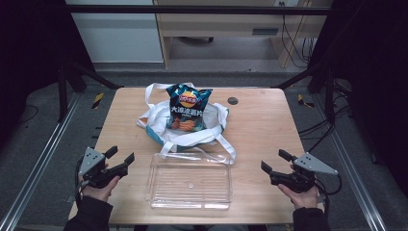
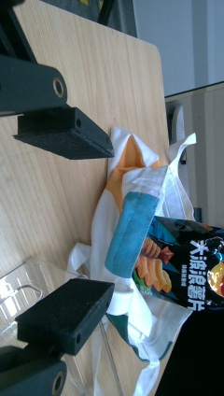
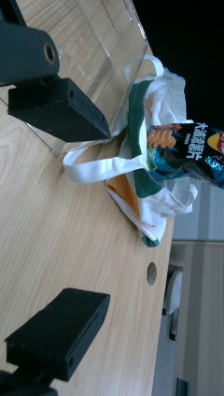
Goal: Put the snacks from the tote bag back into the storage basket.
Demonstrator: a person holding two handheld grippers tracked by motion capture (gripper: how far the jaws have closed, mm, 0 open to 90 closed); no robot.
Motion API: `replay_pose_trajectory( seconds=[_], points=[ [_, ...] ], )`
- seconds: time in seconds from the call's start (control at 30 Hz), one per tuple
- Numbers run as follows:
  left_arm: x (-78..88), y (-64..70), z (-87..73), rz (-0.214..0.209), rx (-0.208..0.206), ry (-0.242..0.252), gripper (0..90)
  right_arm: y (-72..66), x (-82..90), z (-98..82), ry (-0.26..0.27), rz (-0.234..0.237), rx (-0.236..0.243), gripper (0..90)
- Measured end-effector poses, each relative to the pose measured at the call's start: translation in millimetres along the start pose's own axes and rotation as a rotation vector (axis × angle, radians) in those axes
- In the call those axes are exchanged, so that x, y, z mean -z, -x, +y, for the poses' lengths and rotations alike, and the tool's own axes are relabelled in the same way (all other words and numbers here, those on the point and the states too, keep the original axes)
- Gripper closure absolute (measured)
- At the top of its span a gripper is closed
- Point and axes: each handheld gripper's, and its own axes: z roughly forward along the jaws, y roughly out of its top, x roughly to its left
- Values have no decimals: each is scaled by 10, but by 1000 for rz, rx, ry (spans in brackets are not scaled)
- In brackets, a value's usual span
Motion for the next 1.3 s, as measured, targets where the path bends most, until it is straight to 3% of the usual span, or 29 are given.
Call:
replay_pose_trajectory(
  seconds=[0.27, 0.53, 1.3],
  points=[
    [4, 4, 107, -16, 23, 19, 296, 4, 18, 0, 8, 0, -5, 180],
    [-9, 49, 224, -31, 19, 39, 299, -17, 18, 1, 7, 1, 1, 179],
    [-311, 105, 640, -74, 14, 48, 302, -35, 23, 14, 7, -1, 6, 178]
  ],
)
